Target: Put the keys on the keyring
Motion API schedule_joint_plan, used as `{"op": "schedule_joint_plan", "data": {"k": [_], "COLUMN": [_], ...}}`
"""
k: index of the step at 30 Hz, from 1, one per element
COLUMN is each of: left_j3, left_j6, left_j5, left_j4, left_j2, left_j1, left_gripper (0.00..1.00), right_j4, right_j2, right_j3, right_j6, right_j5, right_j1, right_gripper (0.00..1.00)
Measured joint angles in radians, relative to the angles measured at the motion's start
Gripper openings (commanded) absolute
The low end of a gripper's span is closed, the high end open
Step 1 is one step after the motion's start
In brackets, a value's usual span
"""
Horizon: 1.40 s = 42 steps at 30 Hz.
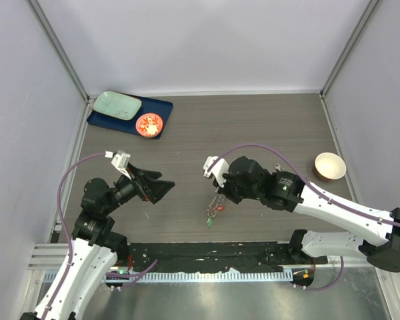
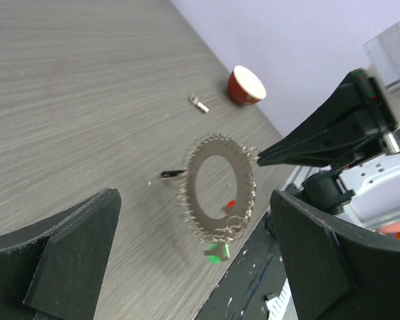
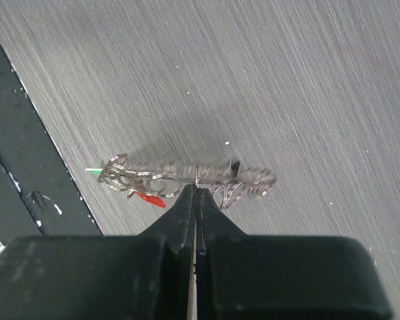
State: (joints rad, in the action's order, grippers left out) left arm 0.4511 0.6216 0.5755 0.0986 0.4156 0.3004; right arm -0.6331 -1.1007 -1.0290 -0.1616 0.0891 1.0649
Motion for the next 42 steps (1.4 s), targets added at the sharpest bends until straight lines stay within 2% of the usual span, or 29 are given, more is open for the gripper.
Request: {"op": "schedule_joint_plan", "data": {"k": [7,11,16,22,27,28,32,34,36,38,42], "left_j3": [-0.047,-0.068,-0.076,-0.085,-0.081,-0.078,-0.042,-0.02,-0.005,0.005,0.006], "left_j6": [0.059,0.041,-0.092,-0.301,-0.45,-0.47,-0.554,-0.586,-0.608,-0.625,-0.631], "left_j5": [-0.023,-0.113,-0.216,-0.15,0.008,0.033,0.135,0.183,0.224,0.258,0.302], "left_j4": [-0.191,-0.303,-0.468,-0.651,-0.727,-0.732,-0.73,-0.732,-0.739,-0.752,-0.785], "left_j2": [0.006,0.08,0.25,0.447,0.571,0.588,0.659,0.683,0.7,0.716,0.748], "left_j1": [0.045,0.179,0.365,0.391,0.391,0.391,0.391,0.391,0.391,0.391,0.391], "left_gripper": [1.0,1.0,1.0,0.99,0.91,0.85,0.73,0.59,0.57,0.5,0.48], "right_j4": [-0.062,-0.073,-0.07,-0.04,-0.01,-0.006,0.003,0.007,0.013,0.018,0.029], "right_j2": [0.017,0.017,0.017,0.044,0.076,0.076,0.076,0.076,0.076,0.078,0.08], "right_j3": [-0.016,-0.016,-0.016,-0.001,0.047,0.056,0.072,0.074,0.075,0.076,0.077], "right_j6": [-0.063,-0.08,-0.089,-0.092,-0.1,-0.102,-0.113,-0.118,-0.123,-0.126,-0.13], "right_j5": [-0.044,-0.049,-0.023,-0.013,-0.029,-0.037,-0.052,-0.058,-0.074,-0.092,-0.119], "right_j1": [0.0,0.0,-0.003,-0.025,-0.031,-0.031,-0.031,-0.031,-0.031,-0.031,-0.031], "right_gripper": [0.01,0.01,0.01,0.01,0.01,0.01,0.01,0.01,0.01,0.01,0.01]}}
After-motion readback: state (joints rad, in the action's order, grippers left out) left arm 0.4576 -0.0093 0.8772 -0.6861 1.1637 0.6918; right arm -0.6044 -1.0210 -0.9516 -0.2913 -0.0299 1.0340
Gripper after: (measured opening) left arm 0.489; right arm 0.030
